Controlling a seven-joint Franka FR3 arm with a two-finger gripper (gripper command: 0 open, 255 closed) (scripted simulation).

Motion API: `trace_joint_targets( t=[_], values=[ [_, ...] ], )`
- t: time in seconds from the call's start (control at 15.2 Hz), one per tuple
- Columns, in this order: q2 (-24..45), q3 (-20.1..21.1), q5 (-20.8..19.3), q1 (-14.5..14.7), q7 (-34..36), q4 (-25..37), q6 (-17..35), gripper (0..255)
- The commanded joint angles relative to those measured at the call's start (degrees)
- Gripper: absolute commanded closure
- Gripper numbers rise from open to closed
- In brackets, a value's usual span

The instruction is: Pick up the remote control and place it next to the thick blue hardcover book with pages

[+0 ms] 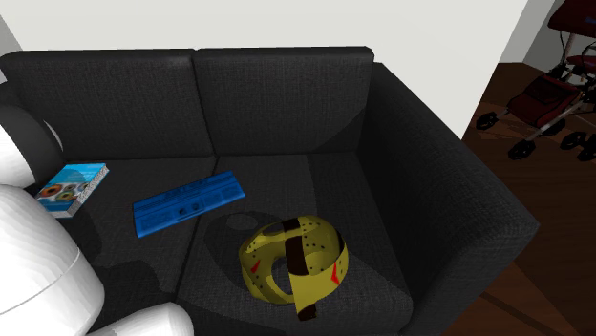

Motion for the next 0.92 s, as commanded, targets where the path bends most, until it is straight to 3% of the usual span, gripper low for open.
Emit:
trace_joint_targets(
  t=[0.0,0.66,0.73,0.86],
  values=[
    [0.71,-0.17,-0.46,0.09,0.21,-0.79,1.45,255],
    [1.82,-0.43,-1.13,0.3,0.6,-1.67,3.31,255],
    [1.82,-0.43,-1.13,0.3,0.6,-1.67,3.31,0],
    [1.82,-0.43,-1.13,0.3,0.6,-1.67,3.31,0]
  ],
)
